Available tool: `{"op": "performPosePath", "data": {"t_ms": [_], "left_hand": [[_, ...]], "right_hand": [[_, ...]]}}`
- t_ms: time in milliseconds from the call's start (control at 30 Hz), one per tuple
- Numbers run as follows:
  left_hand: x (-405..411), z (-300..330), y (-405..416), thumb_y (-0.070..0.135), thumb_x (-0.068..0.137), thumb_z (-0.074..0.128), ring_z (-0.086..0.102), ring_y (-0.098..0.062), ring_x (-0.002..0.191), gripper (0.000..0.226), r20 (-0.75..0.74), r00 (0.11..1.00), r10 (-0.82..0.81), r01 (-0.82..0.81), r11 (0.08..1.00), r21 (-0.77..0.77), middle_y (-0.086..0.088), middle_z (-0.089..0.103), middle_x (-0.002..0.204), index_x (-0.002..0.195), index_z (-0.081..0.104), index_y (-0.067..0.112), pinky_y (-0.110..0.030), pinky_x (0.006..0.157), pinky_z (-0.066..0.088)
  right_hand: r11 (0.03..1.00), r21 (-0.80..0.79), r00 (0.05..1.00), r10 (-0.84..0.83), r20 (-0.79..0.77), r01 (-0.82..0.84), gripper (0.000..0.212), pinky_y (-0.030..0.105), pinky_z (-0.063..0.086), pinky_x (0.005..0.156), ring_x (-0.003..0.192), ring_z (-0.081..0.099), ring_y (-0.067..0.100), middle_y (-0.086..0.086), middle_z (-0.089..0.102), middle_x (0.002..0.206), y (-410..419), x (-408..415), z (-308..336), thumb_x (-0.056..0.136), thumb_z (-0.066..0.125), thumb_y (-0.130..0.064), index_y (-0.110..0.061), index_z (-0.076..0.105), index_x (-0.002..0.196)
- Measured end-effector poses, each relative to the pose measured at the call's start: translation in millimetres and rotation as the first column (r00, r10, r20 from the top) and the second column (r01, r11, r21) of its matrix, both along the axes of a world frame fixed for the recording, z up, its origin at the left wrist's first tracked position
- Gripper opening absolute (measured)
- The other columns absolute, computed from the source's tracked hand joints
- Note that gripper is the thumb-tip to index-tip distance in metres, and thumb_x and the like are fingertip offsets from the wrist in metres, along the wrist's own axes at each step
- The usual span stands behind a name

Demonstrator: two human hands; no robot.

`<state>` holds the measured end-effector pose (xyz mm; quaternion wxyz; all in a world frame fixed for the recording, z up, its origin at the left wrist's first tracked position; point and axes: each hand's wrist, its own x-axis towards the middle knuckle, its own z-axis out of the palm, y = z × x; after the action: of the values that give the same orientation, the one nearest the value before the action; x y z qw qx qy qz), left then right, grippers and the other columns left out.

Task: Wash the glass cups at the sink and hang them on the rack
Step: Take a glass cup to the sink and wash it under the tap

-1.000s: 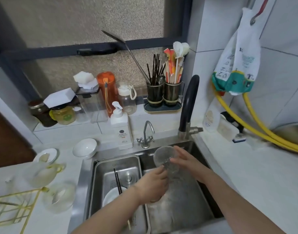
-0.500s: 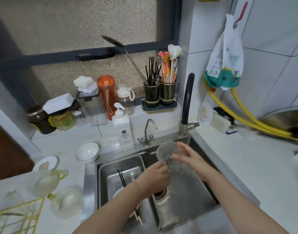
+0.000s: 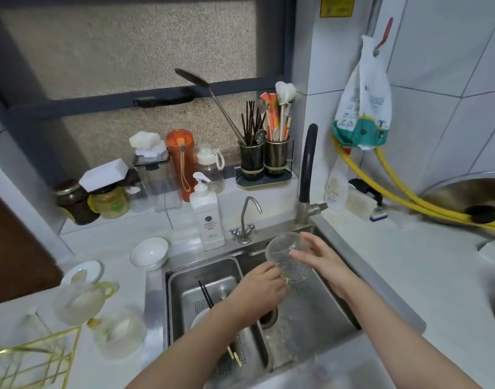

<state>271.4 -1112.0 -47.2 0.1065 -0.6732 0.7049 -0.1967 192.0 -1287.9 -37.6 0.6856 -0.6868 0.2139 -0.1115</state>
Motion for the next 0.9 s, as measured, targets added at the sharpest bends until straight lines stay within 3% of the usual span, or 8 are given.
{"op": "performPosePath", "data": {"t_ms": [100,267,367,433,567,700,833,900], "left_hand": [[-3.7,1.2,1.0,0.009,0.081,0.035,0.064,-0.014,0.094,0.043,-0.02,0.999,0.035,-0.035,0.999,0.002,0.009,0.072,0.091,0.1,0.071,0.019,-0.034,0.107,0.027],[-12.6,5.5,-0.7,0.013,0.078,0.04,0.063,-0.015,0.099,0.041,0.021,0.995,0.099,-0.1,0.995,0.028,0.01,0.072,0.095,0.103,0.071,0.019,-0.034,0.109,0.032],[-19.7,0.6,-4.1,0.013,0.079,0.042,0.062,-0.016,0.097,0.038,0.064,0.993,0.104,-0.107,0.993,0.048,0.008,0.071,0.095,0.104,0.07,0.019,-0.034,0.107,0.028],[-25.2,0.2,-7.0,0.013,0.079,0.044,0.063,-0.016,0.094,0.035,0.051,0.99,0.13,-0.132,0.99,0.051,0.008,0.071,0.092,0.101,0.072,0.019,-0.033,0.105,0.033],[-38.1,-3.0,-10.7,0.016,0.076,0.051,0.062,-0.016,0.087,0.028,0.03,0.981,0.191,-0.192,0.981,0.02,0.007,0.071,0.085,0.093,0.073,0.018,-0.031,0.101,0.035],[-50.8,-3.2,-7.4,0.018,0.075,0.052,0.062,-0.016,0.086,0.029,0.035,0.974,0.223,-0.223,0.975,-0.022,0.008,0.071,0.083,0.093,0.074,0.018,-0.031,0.099,0.036],[-61.9,4.4,-1.9,0.013,0.077,0.036,0.061,-0.013,0.076,0.04,-0.005,0.952,0.307,-0.307,0.952,0.015,0.01,0.068,0.072,0.084,0.074,0.022,-0.025,0.08,0.051],[-64.4,-1.6,5.9,0.013,0.077,0.037,0.06,-0.013,0.077,0.039,0.002,0.935,0.354,-0.354,0.935,0.022,0.01,0.067,0.072,0.083,0.074,0.023,-0.024,0.073,0.05]], "right_hand": [[0.999,-0.022,1.0,0.026,-0.013,-0.026,0.074,0.04,0.036,0.111,0.128,0.045,0.016,-0.002,0.047,0.141,-2.5,-1.9,-0.2,0.069,0.08,-0.036,-0.033,0.046,0.134],[0.981,-0.154,0.989,0.099,-0.114,-0.116,0.107,0.045,0.035,0.112,0.133,0.039,0.018,-0.004,0.036,0.149,-4.7,-7.6,-1.4,0.056,0.085,-0.048,-0.031,0.029,0.146],[0.954,-0.264,0.984,0.108,-0.138,-0.142,0.098,0.044,0.035,0.112,0.133,0.038,0.018,-0.002,0.032,0.147,-7.0,-9.8,-2.8,0.065,0.084,-0.038,-0.027,0.03,0.145],[0.941,-0.302,0.982,0.115,-0.149,-0.156,0.092,0.042,0.037,0.111,0.13,0.04,0.018,0.001,0.034,0.143,-9.3,-10.5,-2.9,0.068,0.083,-0.033,-0.024,0.032,0.143],[0.926,-0.307,0.973,0.182,-0.141,-0.218,0.075,0.024,0.042,0.095,0.122,0.047,0.014,-0.008,0.05,0.126,-13.4,-13.9,-0.3,0.07,0.082,-0.023,-0.024,0.04,0.132],[0.91,-0.344,0.97,0.191,-0.152,-0.233,0.09,0.035,0.038,0.106,0.125,0.043,0.011,-0.005,0.046,0.138,-11.2,-17.0,-3.1,0.068,0.084,-0.03,-0.023,0.033,0.142],[0.881,-0.404,0.967,0.197,-0.161,-0.247,0.093,0.042,0.037,0.109,0.131,0.041,0.016,-0.005,0.043,0.144,-8.1,-16.8,-6.3,0.067,0.083,-0.036,-0.026,0.03,0.143],[0.873,-0.398,0.958,0.243,-0.151,-0.284,0.093,0.04,0.037,0.109,0.131,0.041,0.015,-0.003,0.042,0.144,0.7,-14.9,-7.2,0.067,0.083,-0.034,-0.025,0.03,0.143]]}}
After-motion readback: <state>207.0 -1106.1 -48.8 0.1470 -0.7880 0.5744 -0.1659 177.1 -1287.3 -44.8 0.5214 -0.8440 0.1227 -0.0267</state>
